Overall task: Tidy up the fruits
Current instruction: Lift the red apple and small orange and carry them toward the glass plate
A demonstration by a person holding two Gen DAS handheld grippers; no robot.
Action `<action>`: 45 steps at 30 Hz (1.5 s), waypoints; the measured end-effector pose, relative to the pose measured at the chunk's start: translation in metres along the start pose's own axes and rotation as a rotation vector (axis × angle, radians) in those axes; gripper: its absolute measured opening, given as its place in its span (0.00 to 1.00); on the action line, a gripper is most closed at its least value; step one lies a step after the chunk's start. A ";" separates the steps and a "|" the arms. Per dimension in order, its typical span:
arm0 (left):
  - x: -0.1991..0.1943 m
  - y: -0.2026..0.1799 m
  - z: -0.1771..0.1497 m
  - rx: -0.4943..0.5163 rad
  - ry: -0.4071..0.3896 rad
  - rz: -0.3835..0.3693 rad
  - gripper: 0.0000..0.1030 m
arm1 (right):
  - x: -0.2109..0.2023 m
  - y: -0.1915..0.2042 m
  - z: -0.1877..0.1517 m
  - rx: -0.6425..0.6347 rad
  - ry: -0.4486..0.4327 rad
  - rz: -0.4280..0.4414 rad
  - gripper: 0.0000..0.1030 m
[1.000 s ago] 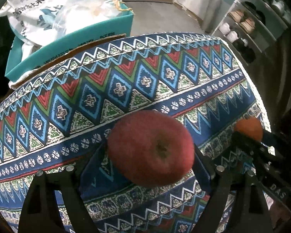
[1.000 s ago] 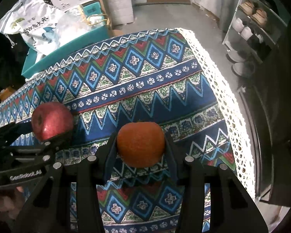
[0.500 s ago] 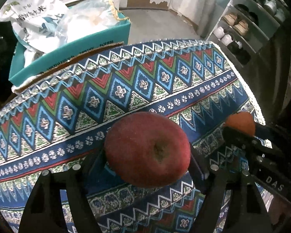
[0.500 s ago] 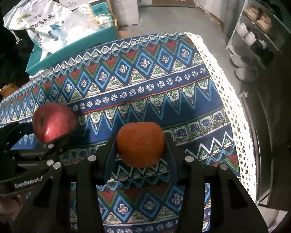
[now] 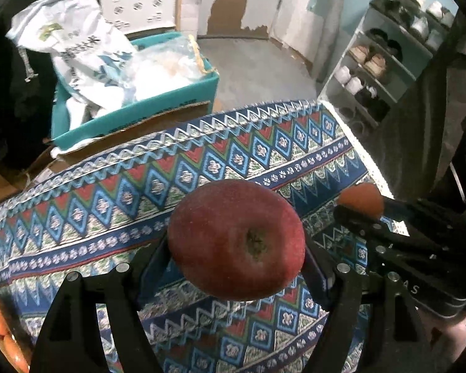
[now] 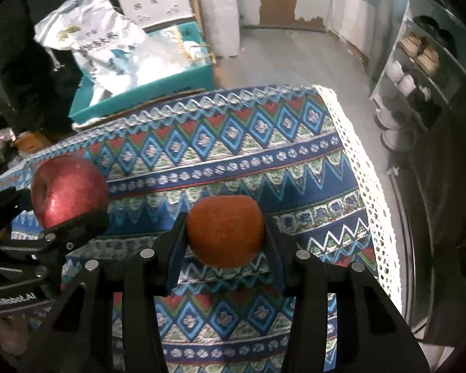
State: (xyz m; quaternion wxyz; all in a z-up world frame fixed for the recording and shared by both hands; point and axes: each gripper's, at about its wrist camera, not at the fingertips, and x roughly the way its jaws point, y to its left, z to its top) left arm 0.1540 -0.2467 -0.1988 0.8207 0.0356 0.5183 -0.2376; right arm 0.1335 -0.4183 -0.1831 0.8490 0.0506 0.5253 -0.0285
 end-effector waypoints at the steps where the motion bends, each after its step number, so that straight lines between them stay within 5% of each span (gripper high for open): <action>1: -0.004 0.003 -0.001 -0.007 -0.006 0.002 0.76 | -0.004 0.004 0.000 -0.009 -0.007 -0.003 0.44; 21: -0.108 0.073 -0.030 -0.065 -0.113 0.091 0.76 | -0.062 0.104 0.011 -0.138 -0.083 0.142 0.44; 45: -0.201 0.191 -0.107 -0.190 -0.157 0.224 0.76 | -0.095 0.247 -0.002 -0.357 -0.103 0.290 0.44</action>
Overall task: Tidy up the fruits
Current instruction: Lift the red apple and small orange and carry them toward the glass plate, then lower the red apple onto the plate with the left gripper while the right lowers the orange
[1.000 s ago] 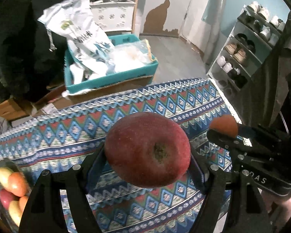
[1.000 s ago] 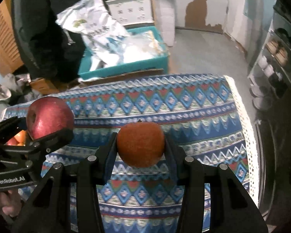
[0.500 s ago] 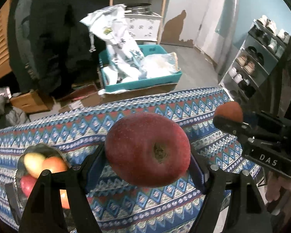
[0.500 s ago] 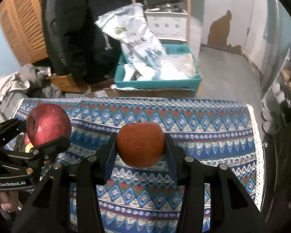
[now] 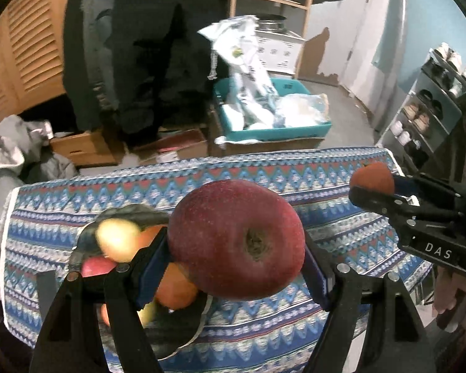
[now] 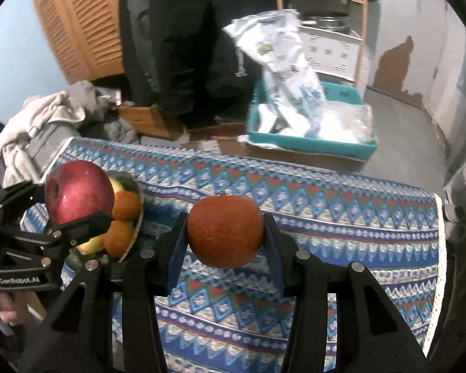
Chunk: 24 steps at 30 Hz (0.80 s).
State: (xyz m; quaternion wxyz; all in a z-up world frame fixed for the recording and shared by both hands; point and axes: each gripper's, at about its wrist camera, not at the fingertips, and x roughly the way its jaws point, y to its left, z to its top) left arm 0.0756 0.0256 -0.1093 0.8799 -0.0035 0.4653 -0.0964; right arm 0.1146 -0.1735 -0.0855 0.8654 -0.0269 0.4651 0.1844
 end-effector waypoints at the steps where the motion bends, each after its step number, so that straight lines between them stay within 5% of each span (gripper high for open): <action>1: -0.002 0.007 -0.002 -0.006 0.001 0.007 0.76 | 0.002 0.006 0.001 -0.011 0.002 0.004 0.44; 24: 0.044 0.105 -0.041 -0.122 0.110 0.079 0.76 | 0.071 0.099 0.008 -0.142 0.099 0.106 0.44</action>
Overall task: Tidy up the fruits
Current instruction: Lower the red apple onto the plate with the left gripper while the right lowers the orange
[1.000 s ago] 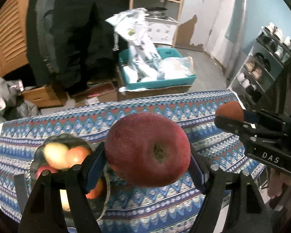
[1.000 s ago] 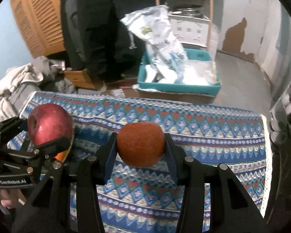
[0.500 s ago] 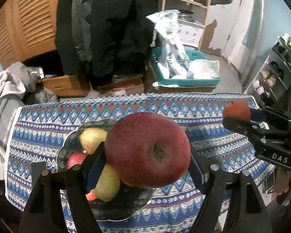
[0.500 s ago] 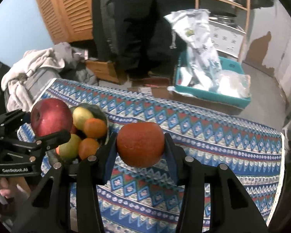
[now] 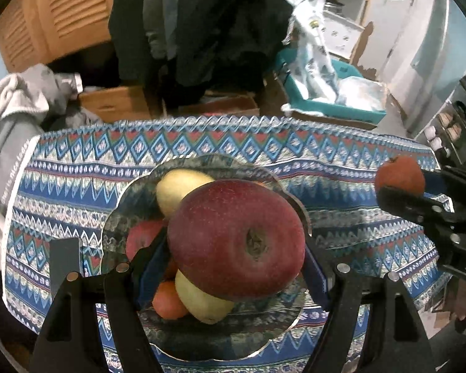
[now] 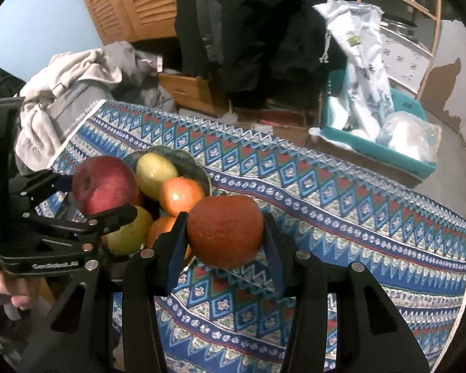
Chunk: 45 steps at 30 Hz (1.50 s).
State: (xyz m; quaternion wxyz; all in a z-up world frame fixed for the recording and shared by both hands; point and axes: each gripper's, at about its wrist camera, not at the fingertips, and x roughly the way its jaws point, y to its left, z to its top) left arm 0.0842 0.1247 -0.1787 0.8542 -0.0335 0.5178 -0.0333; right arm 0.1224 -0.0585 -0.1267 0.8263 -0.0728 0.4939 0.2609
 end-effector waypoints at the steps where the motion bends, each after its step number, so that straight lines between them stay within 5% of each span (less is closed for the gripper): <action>1: 0.004 0.003 0.000 -0.004 0.006 0.006 0.76 | 0.002 0.001 0.000 -0.002 0.002 0.003 0.44; 21: 0.046 0.025 0.003 -0.054 0.093 -0.019 0.77 | 0.040 0.020 0.013 -0.023 0.047 0.042 0.44; 33: 0.024 0.029 -0.004 -0.039 0.059 -0.003 0.76 | 0.043 0.034 0.009 -0.042 0.061 0.055 0.44; 45: -0.007 0.066 -0.044 -0.142 0.061 0.027 0.76 | 0.051 0.063 -0.003 -0.071 0.098 0.108 0.44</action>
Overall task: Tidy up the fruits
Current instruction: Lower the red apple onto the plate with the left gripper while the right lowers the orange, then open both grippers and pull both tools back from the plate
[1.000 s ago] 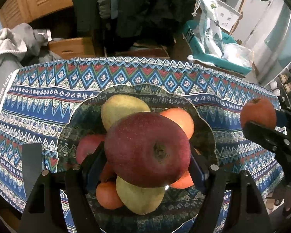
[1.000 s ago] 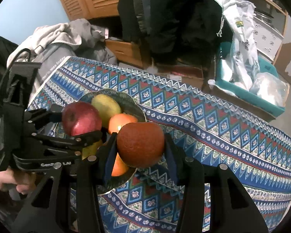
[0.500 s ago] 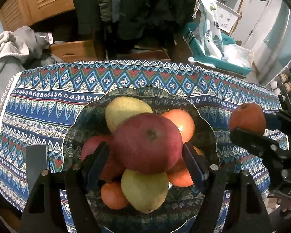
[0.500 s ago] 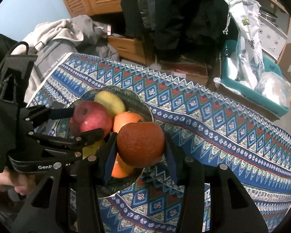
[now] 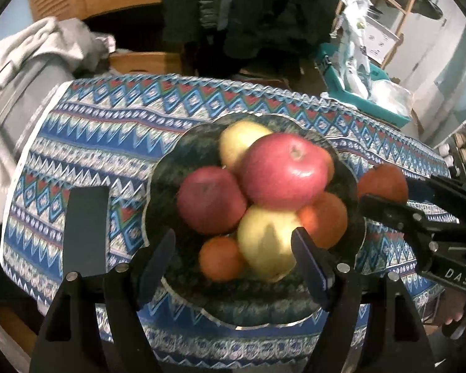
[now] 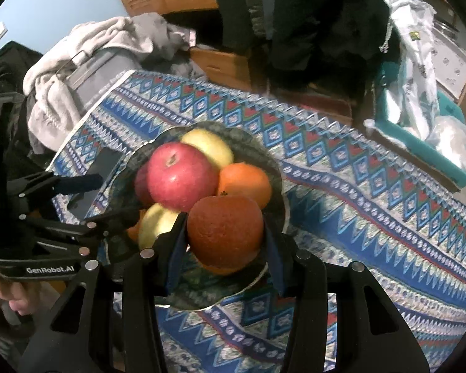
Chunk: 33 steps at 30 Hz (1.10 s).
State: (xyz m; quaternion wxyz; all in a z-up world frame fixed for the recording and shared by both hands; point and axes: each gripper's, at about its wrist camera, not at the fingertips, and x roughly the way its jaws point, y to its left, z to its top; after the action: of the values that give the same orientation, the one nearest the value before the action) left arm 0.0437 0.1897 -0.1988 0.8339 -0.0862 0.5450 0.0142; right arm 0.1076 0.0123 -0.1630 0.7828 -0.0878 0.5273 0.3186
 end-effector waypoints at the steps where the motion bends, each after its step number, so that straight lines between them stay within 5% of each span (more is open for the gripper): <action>1: -0.001 0.004 -0.003 -0.012 0.002 0.002 0.76 | 0.001 0.003 -0.001 -0.004 0.005 0.002 0.44; 16: -0.012 0.018 -0.023 -0.097 0.016 0.006 0.76 | 0.031 0.032 -0.024 -0.039 0.107 0.026 0.46; 33: -0.053 0.013 -0.020 -0.109 -0.057 0.002 0.76 | -0.027 0.024 -0.004 -0.001 -0.024 0.017 0.47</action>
State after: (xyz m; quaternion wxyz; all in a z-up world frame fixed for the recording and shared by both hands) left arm 0.0024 0.2034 -0.1601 0.8432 -0.1306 0.5194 0.0473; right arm 0.0840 0.0182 -0.1366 0.7863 -0.0799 0.5184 0.3264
